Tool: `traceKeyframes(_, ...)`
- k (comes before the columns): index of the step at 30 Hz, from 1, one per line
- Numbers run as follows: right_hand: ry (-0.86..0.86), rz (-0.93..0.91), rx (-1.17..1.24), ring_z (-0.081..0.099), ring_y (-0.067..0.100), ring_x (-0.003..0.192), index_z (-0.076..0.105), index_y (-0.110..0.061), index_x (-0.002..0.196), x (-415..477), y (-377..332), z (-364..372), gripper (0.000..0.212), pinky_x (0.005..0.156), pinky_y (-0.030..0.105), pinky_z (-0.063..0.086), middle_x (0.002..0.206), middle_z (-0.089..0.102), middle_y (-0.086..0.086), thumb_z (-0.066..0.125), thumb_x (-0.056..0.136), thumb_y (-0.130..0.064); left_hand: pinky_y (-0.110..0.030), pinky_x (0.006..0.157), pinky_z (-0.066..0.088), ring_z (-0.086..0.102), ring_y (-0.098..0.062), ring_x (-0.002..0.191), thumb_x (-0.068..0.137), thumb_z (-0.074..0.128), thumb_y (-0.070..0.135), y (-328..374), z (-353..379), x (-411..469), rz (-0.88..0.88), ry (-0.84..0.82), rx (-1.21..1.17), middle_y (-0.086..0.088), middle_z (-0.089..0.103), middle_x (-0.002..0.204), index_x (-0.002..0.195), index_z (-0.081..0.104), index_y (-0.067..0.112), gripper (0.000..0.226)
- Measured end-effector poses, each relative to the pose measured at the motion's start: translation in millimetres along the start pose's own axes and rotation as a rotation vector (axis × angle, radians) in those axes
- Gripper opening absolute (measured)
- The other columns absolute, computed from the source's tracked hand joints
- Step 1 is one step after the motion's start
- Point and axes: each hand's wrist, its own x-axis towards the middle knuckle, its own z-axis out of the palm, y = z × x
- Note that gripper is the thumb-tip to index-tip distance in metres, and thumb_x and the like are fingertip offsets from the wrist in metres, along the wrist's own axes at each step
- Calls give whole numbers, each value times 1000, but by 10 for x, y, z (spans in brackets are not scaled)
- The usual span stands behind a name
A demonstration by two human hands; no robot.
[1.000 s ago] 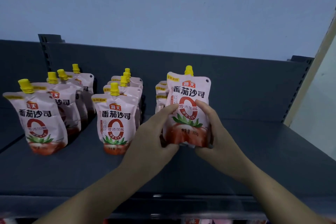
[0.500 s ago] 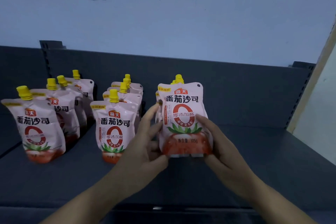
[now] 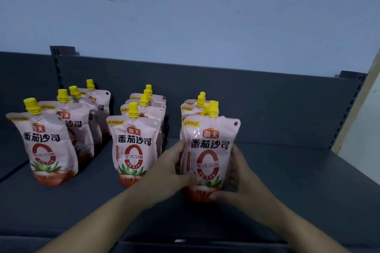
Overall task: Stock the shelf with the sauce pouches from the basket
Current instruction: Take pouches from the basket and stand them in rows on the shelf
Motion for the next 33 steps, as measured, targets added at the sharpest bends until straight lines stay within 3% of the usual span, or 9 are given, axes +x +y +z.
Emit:
traceKeyframes(4,51,46,-103,54,-6,117,26,-51,130,86,101,2,89,88,10,47,123,52,-37,77,72,-5,-12,79,52,61,7,105,78,69,-1,-130,12,15,-60,29,77,24,67,107,110,50,44,59)
traceKeyframes(7,77,65,-175,55,-7,113,29,-51,126,123,143,-19,80,88,9,47,119,52,-41,76,75,-12,-8,76,51,57,4,107,82,68,9,-187,16,16,-80,121,113,21,58,116,114,47,42,51)
traceKeyframes(10,107,107,-213,60,-6,107,40,-46,118,136,208,-10,64,85,10,49,114,61,-31,77,75,-16,-1,73,46,49,7,107,87,64,15,-242,57,7,-110,200,119,23,48,119,110,42,41,41)
traceKeyframes(14,135,172,-261,63,-6,98,48,-35,109,217,258,3,47,84,14,52,107,66,-17,76,76,-19,-2,75,42,47,9,105,95,50,12,-292,156,65,-173,193,20,18,51,123,124,38,36,40)
traceKeyframes(18,126,216,-292,62,-5,99,49,-26,115,275,265,0,46,86,15,51,109,65,-16,74,77,-22,2,63,43,47,15,96,97,46,14,-303,162,127,-239,161,-78,30,51,108,118,34,43,38)
traceKeyframes(25,63,276,-347,54,-23,91,45,-40,107,232,186,-8,42,78,0,45,100,59,-29,73,79,-25,-2,68,44,49,15,90,95,50,15,-288,136,74,-311,131,-41,30,50,103,115,37,39,33)
traceKeyframes(28,76,269,-439,54,-19,85,45,-36,105,165,173,-21,37,72,-3,42,94,55,-30,71,80,-28,0,66,43,54,13,88,93,54,14,-260,176,14,-298,200,31,27,53,99,102,44,36,26)
traceKeyframes(31,139,277,-520,52,-7,79,46,-25,98,61,156,-35,29,61,8,43,89,56,-18,69,82,-31,-15,86,40,50,-2,104,91,58,15,-257,236,-77,-316,300,106,16,51,109,112,39,31,32)
traceKeyframes(33,189,265,-557,50,1,71,42,-22,89,-34,127,-39,27,56,14,39,82,54,-9,68,83,-30,-17,88,40,50,-4,104,90,60,15,-237,300,-159,-331,346,123,14,53,109,115,41,27,34)
